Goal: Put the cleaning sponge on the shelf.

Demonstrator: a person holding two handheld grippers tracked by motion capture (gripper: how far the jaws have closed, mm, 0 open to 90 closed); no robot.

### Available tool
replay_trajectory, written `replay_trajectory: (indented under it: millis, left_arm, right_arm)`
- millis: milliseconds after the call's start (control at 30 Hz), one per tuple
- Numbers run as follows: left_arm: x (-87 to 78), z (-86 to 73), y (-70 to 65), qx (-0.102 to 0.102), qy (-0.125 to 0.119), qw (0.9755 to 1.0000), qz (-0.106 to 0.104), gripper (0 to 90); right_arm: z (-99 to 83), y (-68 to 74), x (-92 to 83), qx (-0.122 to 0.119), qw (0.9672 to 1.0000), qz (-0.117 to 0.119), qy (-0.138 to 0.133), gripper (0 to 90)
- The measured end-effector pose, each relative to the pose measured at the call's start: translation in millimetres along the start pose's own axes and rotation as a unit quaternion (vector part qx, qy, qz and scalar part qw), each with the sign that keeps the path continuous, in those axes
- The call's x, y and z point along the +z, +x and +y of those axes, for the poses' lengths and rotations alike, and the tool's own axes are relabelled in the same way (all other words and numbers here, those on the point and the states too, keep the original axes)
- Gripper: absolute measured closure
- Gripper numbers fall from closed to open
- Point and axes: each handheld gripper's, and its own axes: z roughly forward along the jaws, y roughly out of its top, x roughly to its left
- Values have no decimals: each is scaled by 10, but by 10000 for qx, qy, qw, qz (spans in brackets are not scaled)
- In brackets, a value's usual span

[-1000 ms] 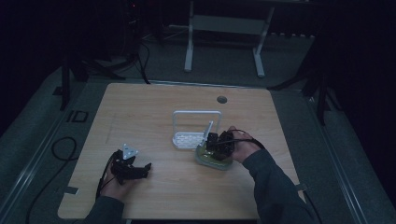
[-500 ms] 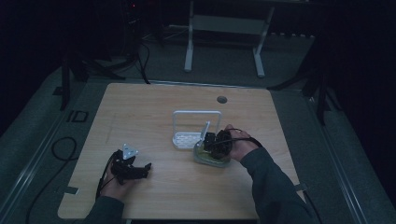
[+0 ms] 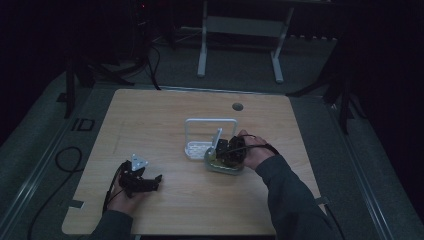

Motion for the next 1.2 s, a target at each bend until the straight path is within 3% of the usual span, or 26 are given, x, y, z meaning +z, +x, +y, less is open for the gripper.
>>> replay_trajectory:
  millis: [600,1200]
  left_arm:
    - [0,-1,-7,11,-7,10000,-24,102]
    - [1,-1,-6,14,-10,10000,-22,102]
  right_arm:
    - [93,-23,-79,-217,9992,-327,-120,717]
    - [166,-41,-33,-447,9982,-390,-53,717]
